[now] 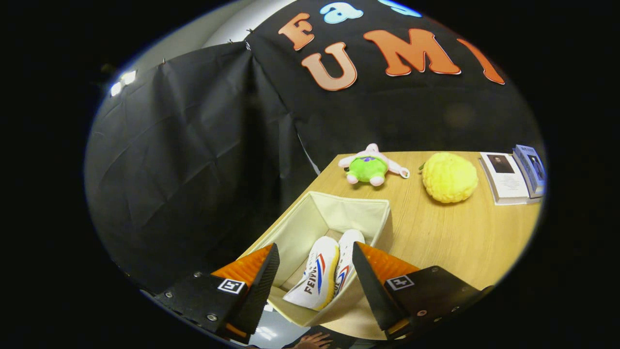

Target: Open the storage box then place both shoes into the box .Put the left shoe in first, then the right shoe, with the right side of both shoes facing outward in a uniform manner.

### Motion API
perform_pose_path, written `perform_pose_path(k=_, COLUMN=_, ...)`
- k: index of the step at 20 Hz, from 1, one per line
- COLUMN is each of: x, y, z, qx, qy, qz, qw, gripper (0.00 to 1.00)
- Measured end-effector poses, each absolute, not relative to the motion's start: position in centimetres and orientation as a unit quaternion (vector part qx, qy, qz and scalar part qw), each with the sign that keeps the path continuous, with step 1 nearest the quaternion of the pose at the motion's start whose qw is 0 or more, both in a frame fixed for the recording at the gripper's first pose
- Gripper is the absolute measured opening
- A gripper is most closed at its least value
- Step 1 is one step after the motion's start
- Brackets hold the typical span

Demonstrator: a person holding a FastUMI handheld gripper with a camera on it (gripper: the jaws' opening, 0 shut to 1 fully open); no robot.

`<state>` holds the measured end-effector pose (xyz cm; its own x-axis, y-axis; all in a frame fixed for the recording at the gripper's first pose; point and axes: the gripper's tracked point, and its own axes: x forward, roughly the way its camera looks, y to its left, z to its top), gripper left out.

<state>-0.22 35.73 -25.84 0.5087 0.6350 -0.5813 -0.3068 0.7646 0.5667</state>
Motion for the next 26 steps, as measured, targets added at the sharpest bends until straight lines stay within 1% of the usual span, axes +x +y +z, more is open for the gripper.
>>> perform_pose_path(k=1, x=0.2, y=34.4, z=-25.5, qx=0.200, qy=0.399, qz=0.268, qw=0.854, gripper=0.93)
perform_pose_path(k=5, x=2.5, y=28.1, z=-23.3, qx=0.188, qy=0.331, qz=0.214, qw=0.900, gripper=0.96)
perform_pose_path(k=12, x=4.0, y=16.4, z=-19.6, qx=0.143, qy=0.221, qz=0.122, qw=0.957, gripper=0.96)
perform_pose_path(k=20, x=1.8, y=7.3, z=-16.4, qx=0.090, qy=0.141, qz=0.039, qw=0.985, gripper=0.97)
perform_pose_path(k=22, x=1.0, y=5.9, z=-15.8, qx=0.077, qy=0.129, qz=0.025, qw=0.988, gripper=0.98)
perform_pose_path(k=26, x=-0.3, y=1.8, z=-14.7, qx=0.037, qy=0.107, qz=-0.026, qw=0.993, gripper=0.98)
